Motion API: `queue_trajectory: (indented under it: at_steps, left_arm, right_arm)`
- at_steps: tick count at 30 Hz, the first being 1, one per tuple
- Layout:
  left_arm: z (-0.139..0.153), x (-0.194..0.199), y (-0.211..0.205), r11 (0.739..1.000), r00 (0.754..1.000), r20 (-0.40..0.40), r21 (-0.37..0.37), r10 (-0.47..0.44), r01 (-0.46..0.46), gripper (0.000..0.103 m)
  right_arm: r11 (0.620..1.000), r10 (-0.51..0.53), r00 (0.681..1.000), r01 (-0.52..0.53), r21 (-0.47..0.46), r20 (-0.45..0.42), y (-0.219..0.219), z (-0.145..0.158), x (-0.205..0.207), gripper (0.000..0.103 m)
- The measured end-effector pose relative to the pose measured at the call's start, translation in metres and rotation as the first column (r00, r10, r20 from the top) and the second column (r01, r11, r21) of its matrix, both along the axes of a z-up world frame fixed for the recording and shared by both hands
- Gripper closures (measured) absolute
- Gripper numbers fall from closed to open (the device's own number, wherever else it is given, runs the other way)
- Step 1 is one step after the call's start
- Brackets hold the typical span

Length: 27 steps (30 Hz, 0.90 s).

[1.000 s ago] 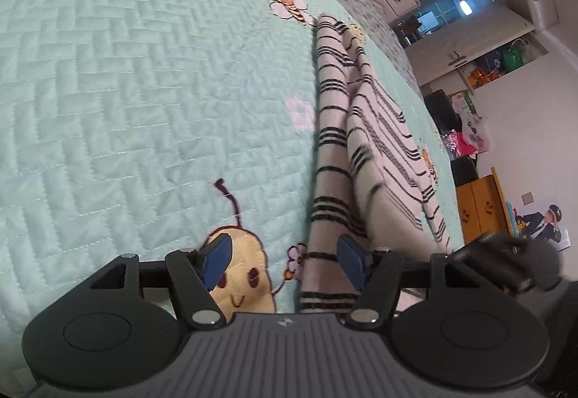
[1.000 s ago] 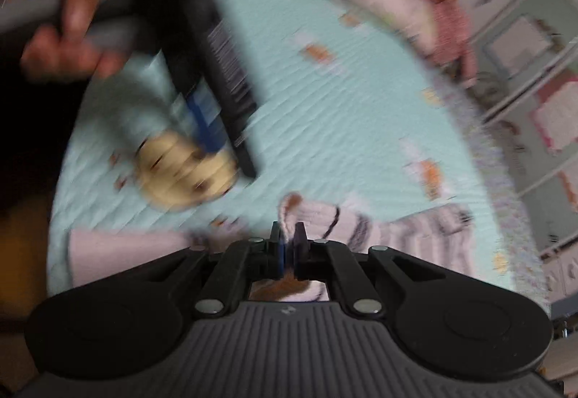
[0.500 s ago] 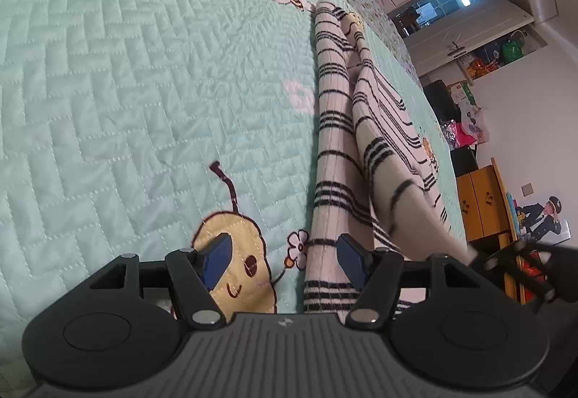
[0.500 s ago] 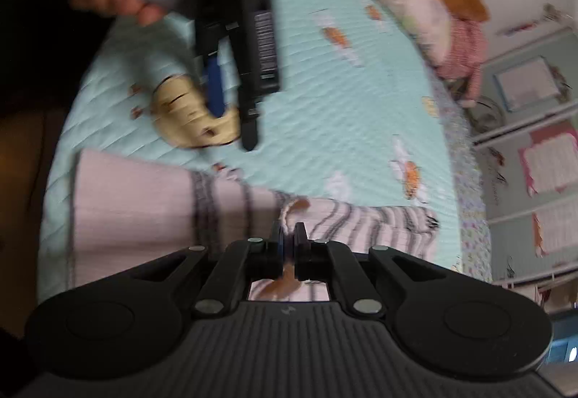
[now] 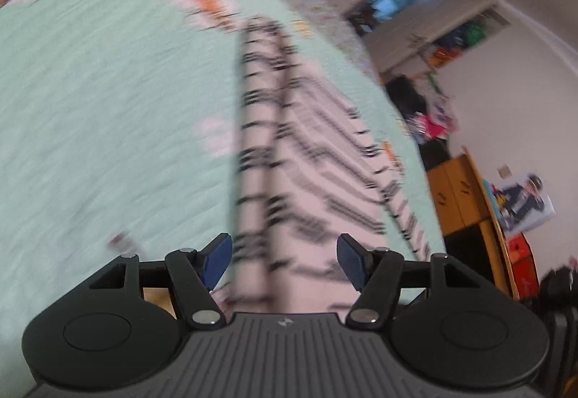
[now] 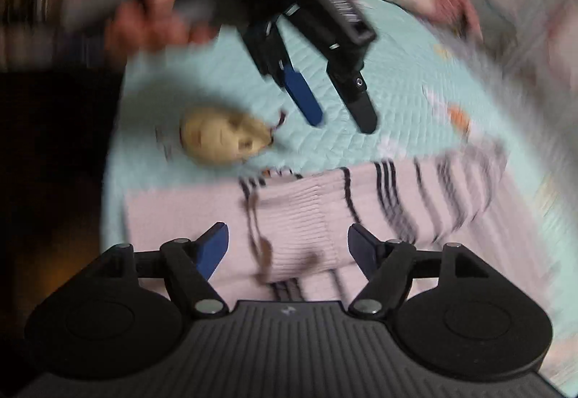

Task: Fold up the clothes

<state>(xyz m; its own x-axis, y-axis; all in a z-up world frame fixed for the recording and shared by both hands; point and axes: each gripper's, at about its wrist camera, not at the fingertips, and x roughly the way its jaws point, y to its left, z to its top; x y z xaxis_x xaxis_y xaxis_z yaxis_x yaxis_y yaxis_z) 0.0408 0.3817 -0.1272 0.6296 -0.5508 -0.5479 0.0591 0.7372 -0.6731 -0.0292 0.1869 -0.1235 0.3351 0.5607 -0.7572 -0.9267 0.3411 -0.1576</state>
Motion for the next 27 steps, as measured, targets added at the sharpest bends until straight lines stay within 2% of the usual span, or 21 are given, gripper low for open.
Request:
queue_trajectory:
  at_steps: [2, 4, 5, 7, 9, 12, 14, 17, 18, 19, 21, 22, 24, 25, 27]
  left_arm:
    - [0.001, 0.016, -0.018, 0.998, 0.998, 0.033, 0.031, -0.047, 0.046, 0.035]
    - [-0.014, 0.032, -0.031, 0.996, 0.998, -0.033, 0.073, -0.053, 0.055, 0.035]
    - [-0.022, 0.035, -0.033, 0.995, 0.997, -0.057, 0.076, -0.055, 0.059, 0.035]
    - [-0.039, 0.037, -0.038, 0.995, 0.993, -0.096, 0.076, -0.064, 0.071, 0.035]
    - [-0.042, 0.033, -0.042, 0.992, 0.995, -0.068, 0.096, -0.071, 0.077, 0.035]
    - [-0.043, 0.031, -0.044, 0.992, 0.996, -0.054, 0.103, -0.069, 0.074, 0.035]
    - [-0.044, 0.032, -0.043, 0.994, 0.996, -0.061, 0.089, -0.062, 0.067, 0.034]
    - [-0.046, 0.032, -0.043, 0.995, 0.997, -0.056, 0.079, -0.06, 0.064, 0.031]
    - [-0.046, 0.032, -0.044, 0.995, 0.997, -0.053, 0.083, -0.059, 0.064, 0.031]
    - [-0.046, 0.032, -0.045, 0.994, 0.997, -0.05, 0.086, -0.059, 0.063, 0.031]
    - [-0.046, 0.03, -0.047, 0.992, 0.997, -0.039, 0.101, -0.067, 0.07, 0.031]
    - [-0.045, 0.029, -0.047, 0.992, 0.997, -0.036, 0.105, -0.07, 0.073, 0.031]
    - [-0.044, 0.029, -0.046, 0.991, 0.997, -0.034, 0.107, -0.075, 0.079, 0.031]
    - [-0.045, 0.029, -0.044, 0.992, 0.996, -0.037, 0.096, -0.076, 0.079, 0.031]
    - [-0.044, 0.031, -0.036, 0.997, 0.997, -0.051, 0.047, -0.062, 0.065, 0.031]
  right_arm:
    - [0.985, -0.08, 0.983, 0.104, 0.14, -0.163, -0.02, 0.009, 0.023, 0.029]
    - [0.943, -0.152, 0.95, 0.222, 0.249, -0.273, -0.041, 0.013, 0.045, 0.029]
    - [0.911, -0.19, 0.929, 0.287, 0.295, -0.317, -0.052, 0.013, 0.056, 0.029]
    - [0.823, -0.299, 0.882, 0.432, 0.37, -0.365, -0.074, 0.016, 0.078, 0.029]
    - [0.729, -0.379, 0.833, 0.537, 0.425, -0.403, -0.088, 0.019, 0.102, 0.029]
    - [0.625, -0.44, 0.755, 0.646, 0.438, -0.486, -0.087, 0.014, 0.143, 0.029]
    - [0.608, -0.431, 0.74, 0.661, 0.439, -0.517, -0.073, 0.007, 0.167, 0.029]
    - [0.638, -0.409, 0.778, 0.618, 0.46, -0.477, -0.048, 0.004, 0.184, 0.029]
    - [0.638, -0.378, 0.784, 0.606, 0.475, -0.493, -0.041, 0.003, 0.19, 0.029]
    - [0.628, -0.347, 0.778, 0.607, 0.487, -0.523, -0.033, 0.0, 0.201, 0.029]
    - [0.636, -0.319, 0.744, 0.627, 0.45, -0.587, -0.021, -0.01, 0.224, 0.029]
    - [0.645, -0.361, 0.727, 0.647, 0.406, -0.584, -0.013, -0.017, 0.234, 0.029]
    - [0.64, -0.497, 0.709, 0.689, 0.341, -0.5, -0.007, -0.026, 0.245, 0.03]
    - [0.61, -0.513, 0.693, 0.709, 0.353, -0.506, -0.013, -0.028, 0.25, 0.03]
    - [0.49, -0.506, 0.628, 0.773, 0.402, -0.591, -0.041, -0.031, 0.247, 0.029]
